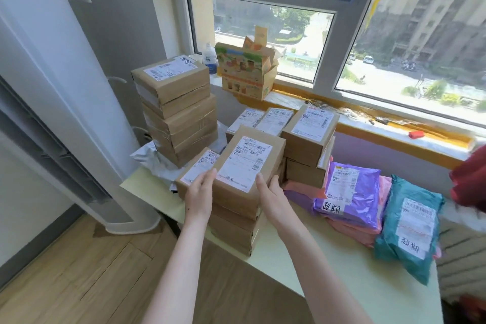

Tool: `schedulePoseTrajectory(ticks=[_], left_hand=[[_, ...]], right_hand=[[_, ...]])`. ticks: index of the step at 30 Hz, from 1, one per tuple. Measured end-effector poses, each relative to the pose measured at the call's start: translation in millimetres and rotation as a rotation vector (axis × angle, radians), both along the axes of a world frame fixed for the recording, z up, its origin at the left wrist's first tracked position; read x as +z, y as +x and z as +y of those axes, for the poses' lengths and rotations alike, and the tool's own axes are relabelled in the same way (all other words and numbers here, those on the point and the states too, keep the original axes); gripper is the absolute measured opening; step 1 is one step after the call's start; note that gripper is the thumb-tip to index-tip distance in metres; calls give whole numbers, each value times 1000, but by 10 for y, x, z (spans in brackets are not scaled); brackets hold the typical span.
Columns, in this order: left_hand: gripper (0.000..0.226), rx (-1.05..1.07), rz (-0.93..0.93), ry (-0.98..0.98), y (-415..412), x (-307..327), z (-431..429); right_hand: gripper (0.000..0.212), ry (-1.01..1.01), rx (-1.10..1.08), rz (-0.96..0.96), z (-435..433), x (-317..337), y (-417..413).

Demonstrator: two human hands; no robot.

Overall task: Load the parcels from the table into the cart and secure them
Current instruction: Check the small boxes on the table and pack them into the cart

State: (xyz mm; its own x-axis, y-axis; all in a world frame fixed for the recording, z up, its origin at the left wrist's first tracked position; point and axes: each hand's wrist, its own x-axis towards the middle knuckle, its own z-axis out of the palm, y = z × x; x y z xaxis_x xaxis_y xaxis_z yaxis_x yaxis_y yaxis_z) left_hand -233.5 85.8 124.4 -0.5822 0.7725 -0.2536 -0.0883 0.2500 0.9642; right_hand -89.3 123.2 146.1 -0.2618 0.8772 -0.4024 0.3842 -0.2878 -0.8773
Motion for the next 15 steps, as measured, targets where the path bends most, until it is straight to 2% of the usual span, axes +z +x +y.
schedulePoseTrajectory(ticks=[5, 9, 13, 15], left_hand=[[38, -56, -34, 12, -90, -12, -24], [41, -67, -65, 47, -191, 53, -62], [37, -86, -183, 115, -318, 141, -125], [50, -108, -219, 150, -403, 211, -179]], right_hand=[[82, 4, -48, 13, -65, 11, -83], [82, 105, -72, 34, -97, 92, -140], [68, 187, -93, 179, -160, 209, -158], [60, 180, -104, 266, -204, 273, -137]])
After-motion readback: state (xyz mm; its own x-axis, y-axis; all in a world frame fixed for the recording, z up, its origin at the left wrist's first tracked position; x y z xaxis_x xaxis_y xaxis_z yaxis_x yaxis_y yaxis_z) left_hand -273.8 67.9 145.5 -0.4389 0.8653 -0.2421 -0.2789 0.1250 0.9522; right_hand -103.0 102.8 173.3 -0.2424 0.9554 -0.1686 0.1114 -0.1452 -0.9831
